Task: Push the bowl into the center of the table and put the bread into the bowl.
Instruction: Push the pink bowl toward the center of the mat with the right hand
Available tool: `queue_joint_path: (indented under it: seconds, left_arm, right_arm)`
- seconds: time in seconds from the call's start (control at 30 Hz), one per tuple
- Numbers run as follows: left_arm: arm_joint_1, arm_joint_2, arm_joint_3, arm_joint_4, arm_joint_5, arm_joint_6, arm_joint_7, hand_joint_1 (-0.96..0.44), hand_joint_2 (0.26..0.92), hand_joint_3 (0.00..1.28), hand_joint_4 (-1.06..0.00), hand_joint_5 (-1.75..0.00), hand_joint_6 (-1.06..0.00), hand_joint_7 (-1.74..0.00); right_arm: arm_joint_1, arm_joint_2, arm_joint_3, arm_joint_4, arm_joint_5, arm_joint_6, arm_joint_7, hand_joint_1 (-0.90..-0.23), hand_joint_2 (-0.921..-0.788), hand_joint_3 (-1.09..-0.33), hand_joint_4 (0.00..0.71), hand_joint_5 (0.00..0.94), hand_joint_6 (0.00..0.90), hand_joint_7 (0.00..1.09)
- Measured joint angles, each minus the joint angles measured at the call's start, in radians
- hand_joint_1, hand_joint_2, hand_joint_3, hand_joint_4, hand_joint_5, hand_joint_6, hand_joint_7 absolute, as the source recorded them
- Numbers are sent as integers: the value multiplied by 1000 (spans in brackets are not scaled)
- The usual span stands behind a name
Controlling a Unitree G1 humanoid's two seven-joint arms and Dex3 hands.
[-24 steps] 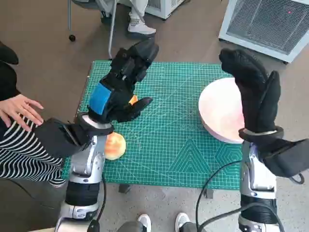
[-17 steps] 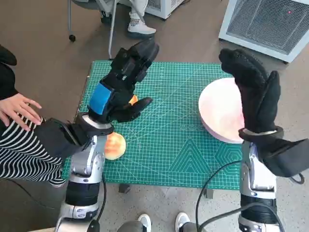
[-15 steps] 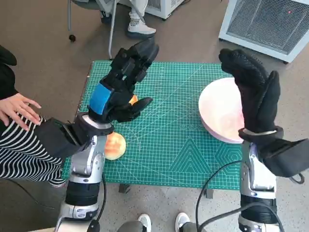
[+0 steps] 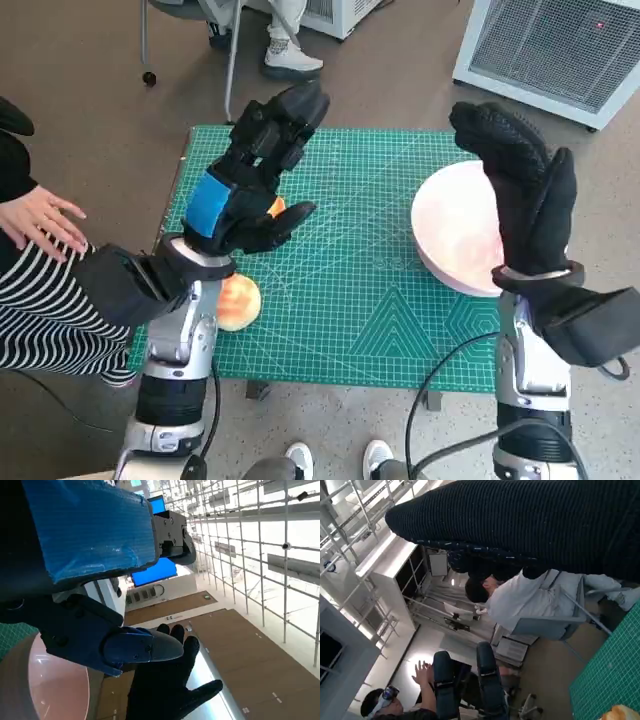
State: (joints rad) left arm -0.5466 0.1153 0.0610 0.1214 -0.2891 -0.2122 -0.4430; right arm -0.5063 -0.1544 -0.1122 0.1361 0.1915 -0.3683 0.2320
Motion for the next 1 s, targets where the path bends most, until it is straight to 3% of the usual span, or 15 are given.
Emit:
queue_joint_path:
  seconds: [0.2,0.43,0.77,1.0]
  left_arm:
    - [0,0,0,5,0,-2,0,-651,921,310,-50,-179,1,-580]
    - [3,2,3,5,1,-3,0,-646,921,301,-55,-183,1,-588]
    - [4,5,16,5,2,-10,0,-653,921,297,-58,-185,1,-596]
    - [4,5,18,16,6,-16,1,-666,921,302,-63,-187,1,-616]
  right_arm:
    - [2,-7,-6,11,3,-4,13,-813,-921,-779,207,0,64,524]
    - [12,-69,-67,34,7,-24,32,-809,-921,-804,195,16,58,528]
    - [17,-163,-193,156,-69,-101,-93,-785,-921,-902,186,6,3,565]
    - [7,-213,-249,325,-67,-125,-121,-753,-921,-919,182,3,-1,550]
